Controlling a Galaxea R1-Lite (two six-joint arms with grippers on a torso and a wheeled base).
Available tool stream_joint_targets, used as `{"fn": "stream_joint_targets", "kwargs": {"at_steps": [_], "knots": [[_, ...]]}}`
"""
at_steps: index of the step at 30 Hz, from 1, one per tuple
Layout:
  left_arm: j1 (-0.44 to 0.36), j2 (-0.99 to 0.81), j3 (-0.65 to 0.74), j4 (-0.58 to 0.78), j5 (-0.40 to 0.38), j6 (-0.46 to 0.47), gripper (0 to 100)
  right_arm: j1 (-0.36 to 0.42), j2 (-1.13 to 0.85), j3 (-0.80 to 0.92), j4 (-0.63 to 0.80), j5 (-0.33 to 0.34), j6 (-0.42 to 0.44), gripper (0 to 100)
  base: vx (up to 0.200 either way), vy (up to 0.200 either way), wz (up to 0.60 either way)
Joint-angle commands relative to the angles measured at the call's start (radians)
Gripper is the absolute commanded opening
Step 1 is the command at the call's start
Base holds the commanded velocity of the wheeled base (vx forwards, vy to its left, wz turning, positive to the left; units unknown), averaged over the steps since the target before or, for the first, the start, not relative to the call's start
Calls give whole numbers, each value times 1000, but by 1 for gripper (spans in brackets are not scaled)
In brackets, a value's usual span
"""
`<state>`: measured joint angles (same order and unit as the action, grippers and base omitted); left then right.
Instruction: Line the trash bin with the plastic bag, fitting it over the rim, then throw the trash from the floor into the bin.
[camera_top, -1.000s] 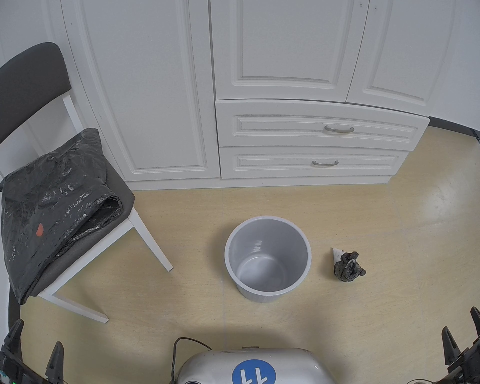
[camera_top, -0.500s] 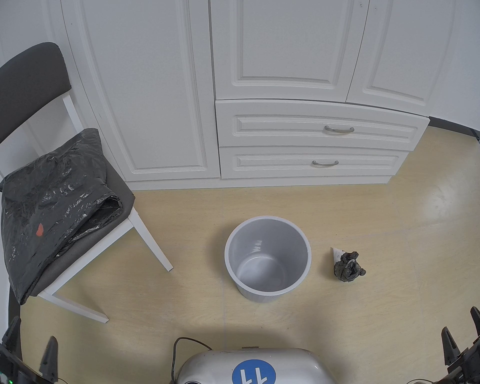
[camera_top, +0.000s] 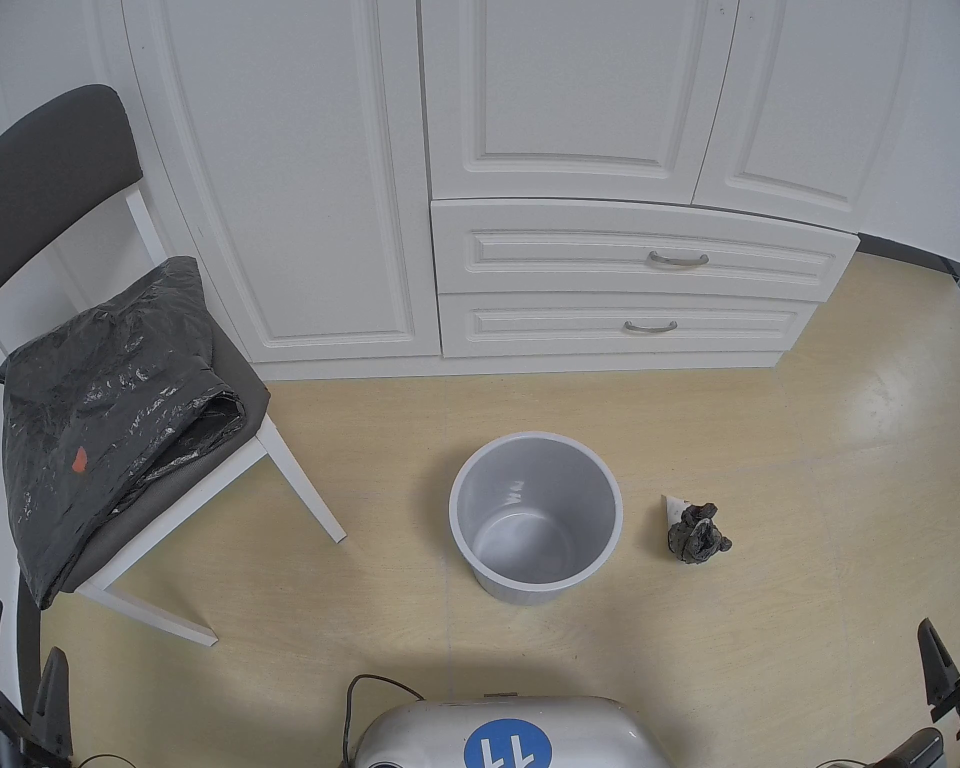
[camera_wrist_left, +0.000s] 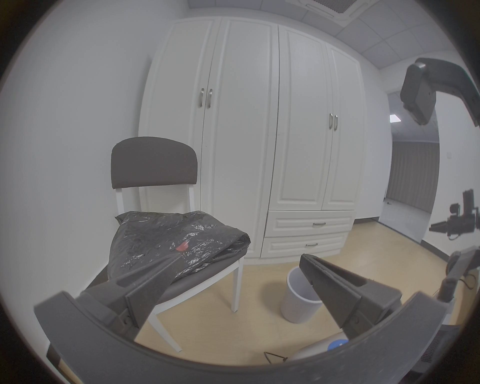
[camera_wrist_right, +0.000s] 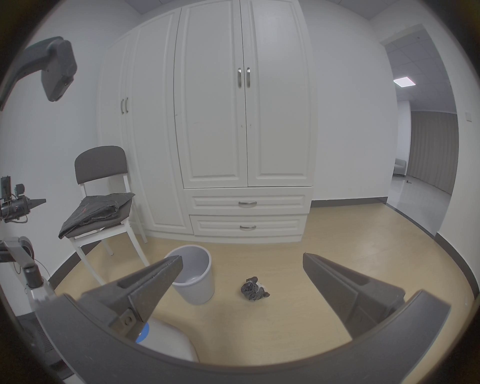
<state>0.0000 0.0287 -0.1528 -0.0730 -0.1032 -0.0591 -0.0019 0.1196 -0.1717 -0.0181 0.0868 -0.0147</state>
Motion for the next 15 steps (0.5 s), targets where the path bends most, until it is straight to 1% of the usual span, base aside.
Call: {"fn": "stream_joint_targets", "kwargs": {"at_steps": [1,3,4,5,6,7,9,11,13,15], "knots": [[3,211,-54,13,10,78,100,42,302,-138,18,14,-8,100,0,0,0],[11,280,-76,13,31,104,100,56,390,-184,20,13,-21,100,0,0,0],[26,347,-97,13,77,137,100,59,473,-227,13,10,-47,100,0,0,0],[31,364,-103,13,94,148,100,60,494,-238,12,8,-53,100,0,0,0],[31,364,-103,13,94,148,100,60,494,-238,12,8,-53,100,0,0,0],[49,442,-136,13,186,205,100,60,578,-278,4,5,-83,100,0,0,0],[63,485,-151,15,252,240,100,60,611,-298,3,7,-88,100,0,0,0],[81,508,-156,16,301,259,100,62,624,-298,-6,7,-82,100,0,0,0],[103,514,-154,35,324,272,100,62,646,-302,-20,7,-77,100,0,0,0],[130,511,-156,81,324,291,100,62,667,-299,-46,7,-62,100,0,0,0]]}}
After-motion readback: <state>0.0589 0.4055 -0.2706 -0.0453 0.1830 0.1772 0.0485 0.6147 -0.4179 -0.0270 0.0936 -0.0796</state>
